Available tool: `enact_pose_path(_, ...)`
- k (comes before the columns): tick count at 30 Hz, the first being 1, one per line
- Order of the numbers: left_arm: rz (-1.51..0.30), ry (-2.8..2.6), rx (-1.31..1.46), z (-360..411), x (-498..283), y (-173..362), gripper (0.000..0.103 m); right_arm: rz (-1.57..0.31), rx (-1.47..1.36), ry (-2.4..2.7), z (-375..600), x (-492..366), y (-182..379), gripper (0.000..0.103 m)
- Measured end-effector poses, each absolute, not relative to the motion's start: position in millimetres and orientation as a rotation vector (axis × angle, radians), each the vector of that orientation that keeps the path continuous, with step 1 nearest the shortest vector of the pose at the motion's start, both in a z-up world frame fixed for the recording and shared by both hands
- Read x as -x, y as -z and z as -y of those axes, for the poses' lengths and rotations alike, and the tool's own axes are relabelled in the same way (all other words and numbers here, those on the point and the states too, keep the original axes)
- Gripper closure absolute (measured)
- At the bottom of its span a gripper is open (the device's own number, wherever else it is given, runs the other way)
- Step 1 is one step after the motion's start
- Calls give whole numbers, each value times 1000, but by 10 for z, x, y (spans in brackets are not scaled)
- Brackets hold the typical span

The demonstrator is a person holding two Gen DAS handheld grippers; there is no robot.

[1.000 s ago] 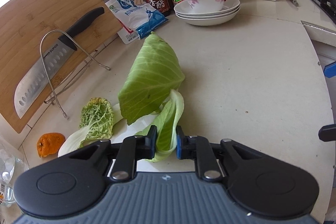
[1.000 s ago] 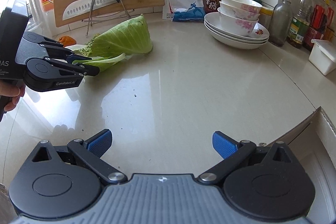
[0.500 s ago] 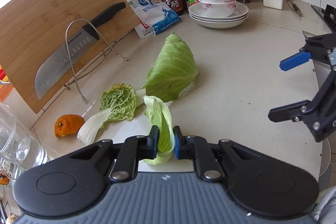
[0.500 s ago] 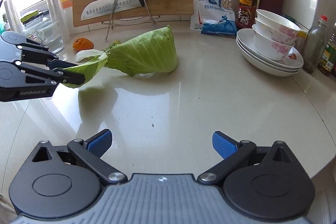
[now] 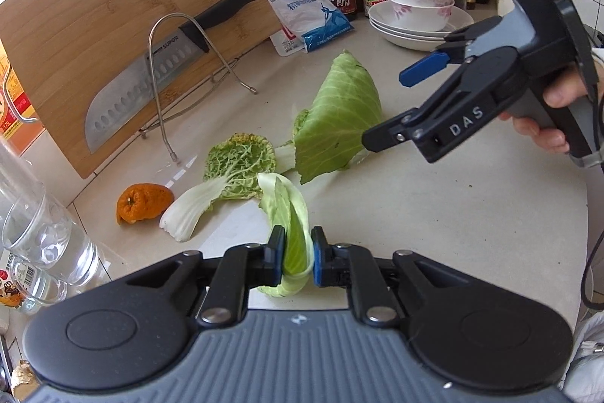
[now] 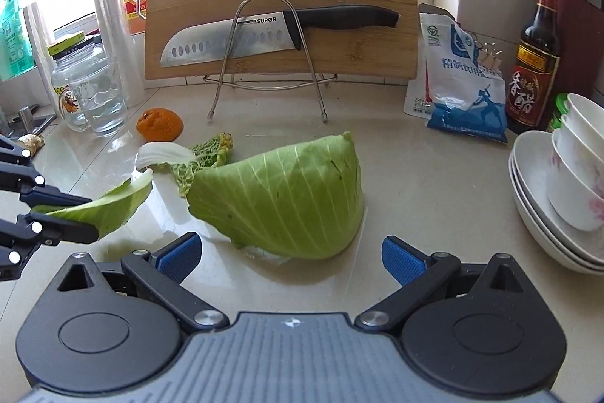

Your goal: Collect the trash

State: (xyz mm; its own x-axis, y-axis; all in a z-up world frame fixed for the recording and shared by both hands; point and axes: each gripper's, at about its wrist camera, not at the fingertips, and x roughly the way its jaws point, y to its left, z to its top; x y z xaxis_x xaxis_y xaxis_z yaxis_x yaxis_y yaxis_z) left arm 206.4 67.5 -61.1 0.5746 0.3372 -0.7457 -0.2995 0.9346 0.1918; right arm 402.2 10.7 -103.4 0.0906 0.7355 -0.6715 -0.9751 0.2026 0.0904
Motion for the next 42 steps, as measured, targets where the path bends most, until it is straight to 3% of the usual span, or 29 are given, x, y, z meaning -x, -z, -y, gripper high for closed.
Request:
enact_pose_path(8,-893,-366,-33,-709,-2106,619,91,-700,441,-1379,-371,-4171,1140,3)
enact_pose_path(16,-901,-348,-31,-724,-2123,623,91,-691,449,-1375,-373,-4191,1115,35)
enact_pose_path(21,-903,-334,-41,-727,-2125,611,91,-677,456,-1351,-301,-4188,1057,45)
enact_pose_path(42,-900,-166,-127,-460,-2075,396,91,-629,419,-1277,618,-3808,561,50)
